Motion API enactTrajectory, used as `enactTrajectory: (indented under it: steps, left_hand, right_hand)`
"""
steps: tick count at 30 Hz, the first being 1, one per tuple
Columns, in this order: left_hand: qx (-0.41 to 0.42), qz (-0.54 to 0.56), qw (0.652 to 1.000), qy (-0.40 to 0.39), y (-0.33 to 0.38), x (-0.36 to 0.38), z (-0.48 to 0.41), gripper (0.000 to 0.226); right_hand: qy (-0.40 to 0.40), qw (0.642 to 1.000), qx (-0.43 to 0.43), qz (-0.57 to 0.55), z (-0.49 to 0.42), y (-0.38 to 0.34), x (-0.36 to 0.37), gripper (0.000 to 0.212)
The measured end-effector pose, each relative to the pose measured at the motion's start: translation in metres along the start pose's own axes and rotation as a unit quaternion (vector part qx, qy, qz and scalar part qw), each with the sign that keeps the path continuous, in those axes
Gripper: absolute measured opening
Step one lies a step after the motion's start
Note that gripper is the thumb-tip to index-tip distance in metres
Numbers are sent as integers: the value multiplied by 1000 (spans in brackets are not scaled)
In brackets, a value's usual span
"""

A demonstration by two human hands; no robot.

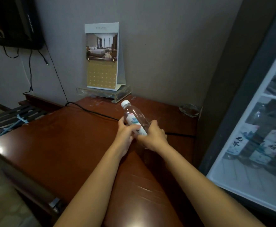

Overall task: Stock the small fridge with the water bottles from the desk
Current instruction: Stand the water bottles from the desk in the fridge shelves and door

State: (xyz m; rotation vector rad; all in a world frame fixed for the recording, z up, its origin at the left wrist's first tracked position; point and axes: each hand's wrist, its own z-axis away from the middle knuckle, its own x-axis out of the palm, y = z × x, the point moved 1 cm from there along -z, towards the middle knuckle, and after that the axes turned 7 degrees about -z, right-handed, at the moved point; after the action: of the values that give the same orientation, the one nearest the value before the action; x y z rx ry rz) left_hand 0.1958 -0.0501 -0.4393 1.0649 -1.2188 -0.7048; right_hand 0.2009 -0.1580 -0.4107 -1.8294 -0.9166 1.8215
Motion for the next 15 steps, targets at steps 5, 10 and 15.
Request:
enactTrajectory:
  steps: [5, 10, 15]
  left_hand:
    - [58, -22, 984, -169, 15, 0, 20, 85]
    - [42, -147, 962, -225, 20, 3, 53, 72]
    - [70, -287, 920, -256, 29, 7, 93, 65]
  right_hand:
    - [14, 995, -44, -85, 46, 14, 0, 64]
    - [3, 991, -68, -115, 75, 23, -7, 67]
    - [-31, 980, -36, -193, 109, 36, -14, 78]
